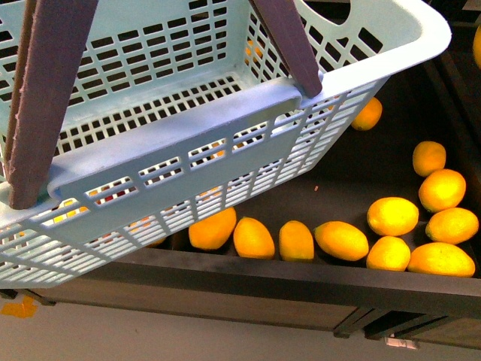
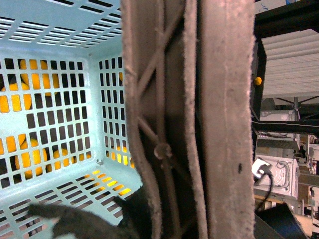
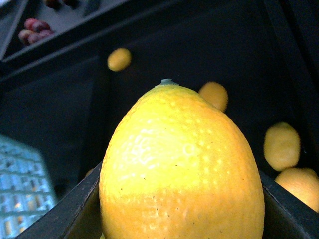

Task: Pick lemon and mango into basket

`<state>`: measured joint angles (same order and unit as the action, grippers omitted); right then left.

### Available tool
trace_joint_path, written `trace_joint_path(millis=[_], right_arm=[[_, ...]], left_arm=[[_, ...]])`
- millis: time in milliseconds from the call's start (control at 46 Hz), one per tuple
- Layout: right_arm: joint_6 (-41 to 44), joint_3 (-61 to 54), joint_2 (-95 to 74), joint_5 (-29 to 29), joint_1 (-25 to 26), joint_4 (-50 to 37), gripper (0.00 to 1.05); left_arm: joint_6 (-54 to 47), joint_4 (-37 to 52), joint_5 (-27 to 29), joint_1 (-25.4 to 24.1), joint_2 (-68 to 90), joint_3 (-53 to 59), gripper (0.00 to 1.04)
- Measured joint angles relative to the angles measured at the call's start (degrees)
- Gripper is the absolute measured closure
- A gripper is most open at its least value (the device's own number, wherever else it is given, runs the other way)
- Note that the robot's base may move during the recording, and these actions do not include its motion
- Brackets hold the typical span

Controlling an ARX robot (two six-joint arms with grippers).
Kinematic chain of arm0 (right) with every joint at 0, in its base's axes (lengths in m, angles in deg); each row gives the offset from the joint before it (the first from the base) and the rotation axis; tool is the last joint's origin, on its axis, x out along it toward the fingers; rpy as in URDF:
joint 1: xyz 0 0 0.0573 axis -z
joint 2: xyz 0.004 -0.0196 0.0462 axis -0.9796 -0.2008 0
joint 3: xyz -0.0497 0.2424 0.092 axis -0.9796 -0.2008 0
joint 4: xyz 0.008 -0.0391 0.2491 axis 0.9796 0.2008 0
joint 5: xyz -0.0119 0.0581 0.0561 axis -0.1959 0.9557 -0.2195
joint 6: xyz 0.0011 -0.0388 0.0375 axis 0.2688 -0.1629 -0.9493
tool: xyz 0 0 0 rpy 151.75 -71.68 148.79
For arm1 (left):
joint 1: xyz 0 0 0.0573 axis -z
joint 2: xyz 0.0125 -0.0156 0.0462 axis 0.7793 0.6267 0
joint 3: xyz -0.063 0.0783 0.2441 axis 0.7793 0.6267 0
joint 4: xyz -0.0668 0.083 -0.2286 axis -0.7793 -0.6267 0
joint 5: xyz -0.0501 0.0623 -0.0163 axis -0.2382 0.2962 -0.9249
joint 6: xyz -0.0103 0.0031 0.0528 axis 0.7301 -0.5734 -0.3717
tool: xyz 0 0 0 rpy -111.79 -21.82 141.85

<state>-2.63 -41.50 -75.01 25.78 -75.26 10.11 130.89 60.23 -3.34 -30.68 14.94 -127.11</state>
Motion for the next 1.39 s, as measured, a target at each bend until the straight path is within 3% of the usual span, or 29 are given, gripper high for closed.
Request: trace_joint_path(millis=[196,457,630,957,1152,1391], right_arm=[[0.0,-2.4,17.6,-1.7,-10.1,2.2,0.38],[-1.1,-1.2,16.4,-5.9,-24.2,3.5,0.38],[-1.6,0.9,13.4,-6.7,-30.3,2.6,0.38],[-1.5,1.0,10.3,-6.9,-35.2,2.6,0.38],[-2.8,1.0,10.1,-6.7,-35.3,2.6,0.07],[-6.6,0.9,11.7,-7.4,-31.3,3.6,0.09]], left_arm=[[0.0,0.0,0.0,0.0,0.0,0.0,0.91],[0.0,0.0,0.0,0.0,0.0,0.0,0.91],[0.0,0.0,0.0,0.0,0.0,0.0,0.91],[0.0,0.0,0.1,0.0,0.0,0.0,0.91],[0.0,0.0,0.1,0.0,0.0,0.0,0.91],[0.0,0.0,0.0,0.0,0.2,0.0,0.91]])
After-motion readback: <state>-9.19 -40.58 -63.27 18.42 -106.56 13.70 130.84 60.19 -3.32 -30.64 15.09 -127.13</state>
